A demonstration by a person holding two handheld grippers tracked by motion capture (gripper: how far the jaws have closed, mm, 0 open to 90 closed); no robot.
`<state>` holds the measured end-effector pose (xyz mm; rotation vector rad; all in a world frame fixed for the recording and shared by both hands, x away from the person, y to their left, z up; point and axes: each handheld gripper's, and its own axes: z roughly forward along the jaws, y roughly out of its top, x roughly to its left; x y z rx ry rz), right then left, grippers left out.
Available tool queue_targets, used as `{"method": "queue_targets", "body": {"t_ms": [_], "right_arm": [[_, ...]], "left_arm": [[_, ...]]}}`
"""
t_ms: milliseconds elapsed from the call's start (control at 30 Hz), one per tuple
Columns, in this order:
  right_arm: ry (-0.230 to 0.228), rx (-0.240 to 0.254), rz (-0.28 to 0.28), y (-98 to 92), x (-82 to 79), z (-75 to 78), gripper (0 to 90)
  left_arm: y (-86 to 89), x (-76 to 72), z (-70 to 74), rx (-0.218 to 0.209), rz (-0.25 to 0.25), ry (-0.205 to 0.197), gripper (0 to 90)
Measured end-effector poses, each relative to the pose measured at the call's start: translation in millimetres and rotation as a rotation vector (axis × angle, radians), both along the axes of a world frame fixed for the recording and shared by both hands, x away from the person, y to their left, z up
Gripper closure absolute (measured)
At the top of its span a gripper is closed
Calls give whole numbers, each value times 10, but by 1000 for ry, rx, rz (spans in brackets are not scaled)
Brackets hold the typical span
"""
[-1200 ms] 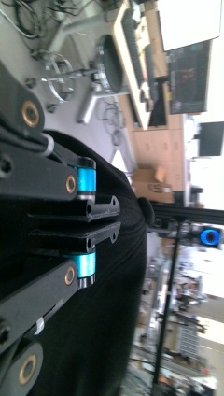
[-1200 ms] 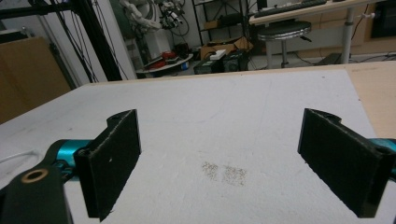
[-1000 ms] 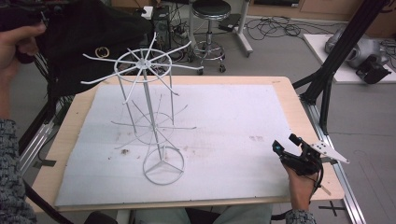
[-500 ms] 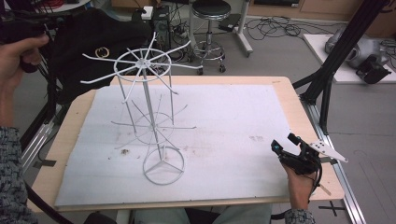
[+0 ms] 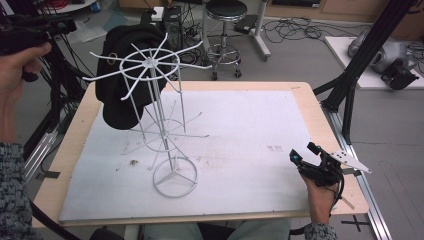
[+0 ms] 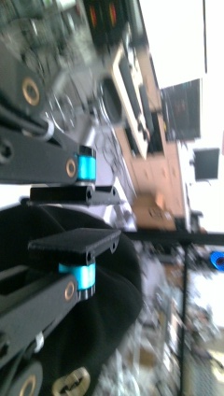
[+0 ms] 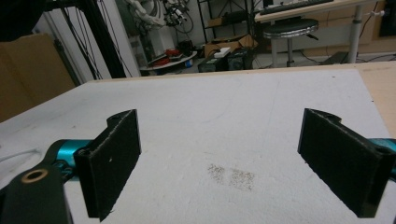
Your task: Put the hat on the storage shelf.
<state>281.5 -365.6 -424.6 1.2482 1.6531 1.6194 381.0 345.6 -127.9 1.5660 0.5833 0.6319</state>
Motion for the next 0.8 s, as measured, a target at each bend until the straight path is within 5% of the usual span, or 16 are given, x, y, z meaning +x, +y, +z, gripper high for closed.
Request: {"method": "queue_targets", "body": {"t_ms": [267, 433, 800], "right_arm": [[-3, 6, 0, 14, 16, 6, 122], [-9, 7, 6, 22, 47, 8, 122], [-4, 16, 20, 96, 157, 13, 122]], "left_arm": [[-60, -86, -130, 53, 112, -34, 684], [-79, -129, -246, 70, 157, -20, 626], [-67, -224, -568, 34, 226, 2, 475]]}}
